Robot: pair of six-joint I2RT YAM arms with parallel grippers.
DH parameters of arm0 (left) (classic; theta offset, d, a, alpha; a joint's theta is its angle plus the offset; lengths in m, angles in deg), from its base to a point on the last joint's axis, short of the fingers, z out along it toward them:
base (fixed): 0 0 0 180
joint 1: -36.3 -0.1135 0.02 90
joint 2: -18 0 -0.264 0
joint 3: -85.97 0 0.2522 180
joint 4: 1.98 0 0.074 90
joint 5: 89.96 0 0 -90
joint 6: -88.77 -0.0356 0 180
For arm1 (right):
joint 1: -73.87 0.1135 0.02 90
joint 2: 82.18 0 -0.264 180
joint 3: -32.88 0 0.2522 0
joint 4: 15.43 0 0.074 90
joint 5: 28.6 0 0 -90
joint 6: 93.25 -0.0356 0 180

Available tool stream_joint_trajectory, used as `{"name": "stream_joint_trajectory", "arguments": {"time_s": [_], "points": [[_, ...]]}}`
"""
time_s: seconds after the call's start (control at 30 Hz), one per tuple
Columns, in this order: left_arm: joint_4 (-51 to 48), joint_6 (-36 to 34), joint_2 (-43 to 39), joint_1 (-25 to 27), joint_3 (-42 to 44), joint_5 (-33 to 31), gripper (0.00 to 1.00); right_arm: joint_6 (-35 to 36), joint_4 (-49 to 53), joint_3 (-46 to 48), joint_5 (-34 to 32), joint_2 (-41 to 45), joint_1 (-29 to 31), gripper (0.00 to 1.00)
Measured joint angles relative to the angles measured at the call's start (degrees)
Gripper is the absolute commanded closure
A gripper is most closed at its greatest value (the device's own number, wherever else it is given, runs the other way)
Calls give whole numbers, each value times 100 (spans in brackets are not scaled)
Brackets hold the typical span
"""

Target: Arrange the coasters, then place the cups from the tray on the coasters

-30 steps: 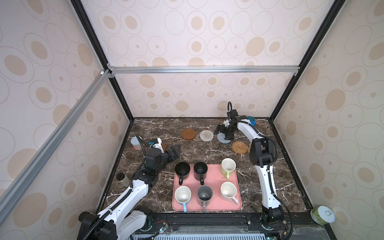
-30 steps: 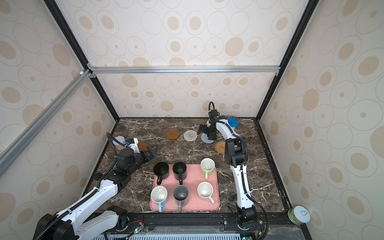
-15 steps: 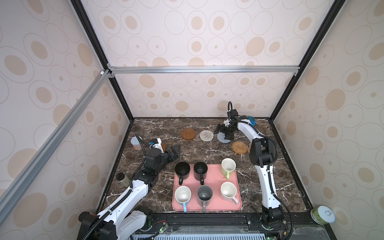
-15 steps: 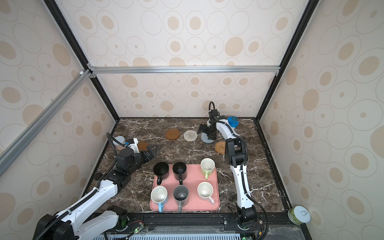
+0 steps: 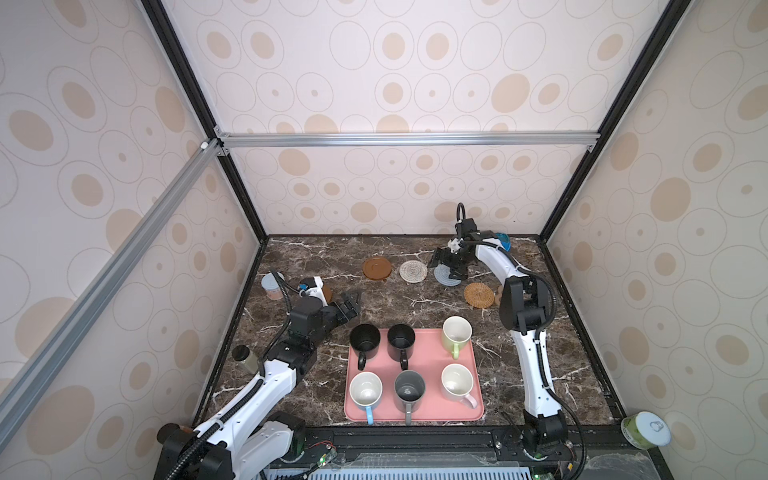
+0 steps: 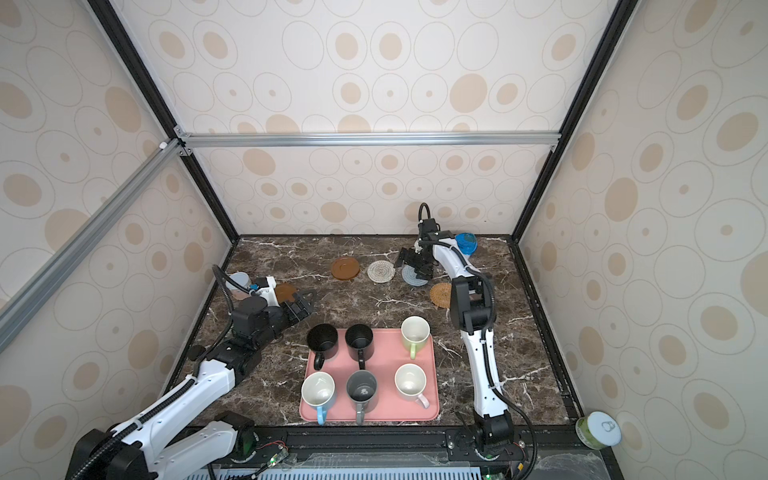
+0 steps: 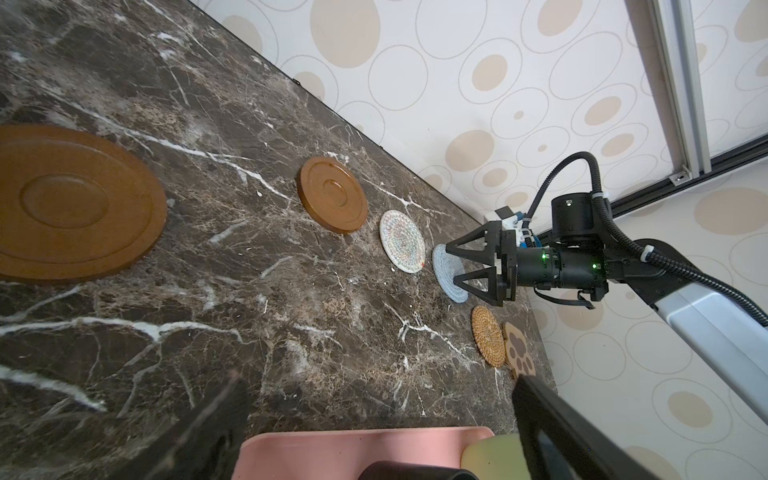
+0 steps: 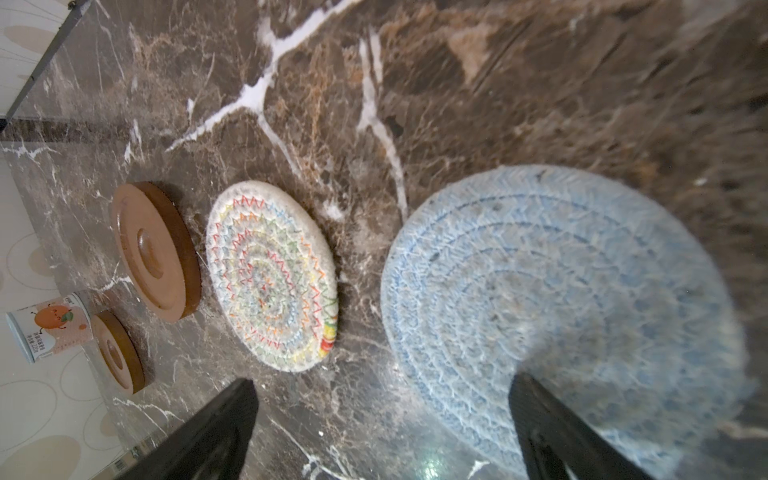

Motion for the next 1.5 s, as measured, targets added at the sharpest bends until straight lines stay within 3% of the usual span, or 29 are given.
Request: {"name": "stream_joint_trajectory", "arguments": {"time_s": [0.5,0.83,1.17,1.5], "points": [[-2,-2,105,0,0,28,0,-55,-11,0,125,101,-9,2],[-87,-7,-48,0,0,-33,0,-195,-251,17,267,929,-9,1],[-496,-308,284,-50,-308,-199,0,205,-459,1788,328,2535,-9,1],[-911,-765,1722,-962,-1309,168,0,973,-94,3668,17,4111,-9,2]]}}
